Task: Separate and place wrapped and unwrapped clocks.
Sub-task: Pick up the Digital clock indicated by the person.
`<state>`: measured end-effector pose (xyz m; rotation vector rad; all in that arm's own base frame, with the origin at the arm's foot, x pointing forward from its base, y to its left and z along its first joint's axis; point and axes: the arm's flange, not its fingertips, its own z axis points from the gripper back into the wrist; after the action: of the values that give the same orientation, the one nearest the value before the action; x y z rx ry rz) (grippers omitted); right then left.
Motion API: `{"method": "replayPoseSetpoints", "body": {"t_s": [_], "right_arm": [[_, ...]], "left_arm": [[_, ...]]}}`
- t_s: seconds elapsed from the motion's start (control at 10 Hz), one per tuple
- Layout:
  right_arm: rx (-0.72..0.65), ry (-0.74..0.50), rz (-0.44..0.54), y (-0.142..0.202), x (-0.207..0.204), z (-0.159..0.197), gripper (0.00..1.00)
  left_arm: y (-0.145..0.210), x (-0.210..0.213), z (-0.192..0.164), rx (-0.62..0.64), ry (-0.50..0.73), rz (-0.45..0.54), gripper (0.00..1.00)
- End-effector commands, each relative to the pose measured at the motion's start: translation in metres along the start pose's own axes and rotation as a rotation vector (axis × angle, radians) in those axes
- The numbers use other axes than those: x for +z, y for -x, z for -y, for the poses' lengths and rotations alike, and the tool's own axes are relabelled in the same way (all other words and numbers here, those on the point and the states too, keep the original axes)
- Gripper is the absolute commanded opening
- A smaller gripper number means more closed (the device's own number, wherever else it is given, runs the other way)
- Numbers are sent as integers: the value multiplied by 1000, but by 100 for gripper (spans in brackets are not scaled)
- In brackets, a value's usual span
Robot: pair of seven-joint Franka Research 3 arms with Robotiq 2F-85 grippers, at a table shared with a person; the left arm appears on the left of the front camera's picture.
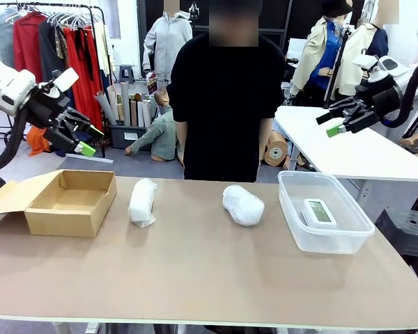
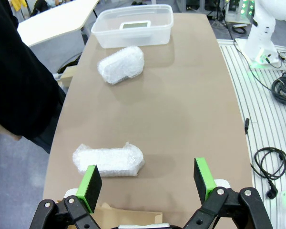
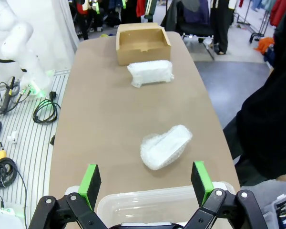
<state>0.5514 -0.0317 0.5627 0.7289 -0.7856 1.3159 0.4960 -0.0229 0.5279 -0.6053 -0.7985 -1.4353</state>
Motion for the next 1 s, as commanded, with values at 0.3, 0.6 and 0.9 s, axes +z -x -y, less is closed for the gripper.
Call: {"method": "replayPoseSetpoints", "body": {"t_s": [0.3, 0.6, 0.9], "right_arm": [[1, 2, 3, 0, 1, 0, 100], [1, 2, 3, 0, 1, 0, 100], [1, 2, 3, 0, 1, 0, 100]], "left_arm": [[-1, 1, 0, -3, -1, 1, 100], [-1, 1, 0, -3, -1, 1, 100], [-1, 1, 0, -3, -1, 1, 100]]}}
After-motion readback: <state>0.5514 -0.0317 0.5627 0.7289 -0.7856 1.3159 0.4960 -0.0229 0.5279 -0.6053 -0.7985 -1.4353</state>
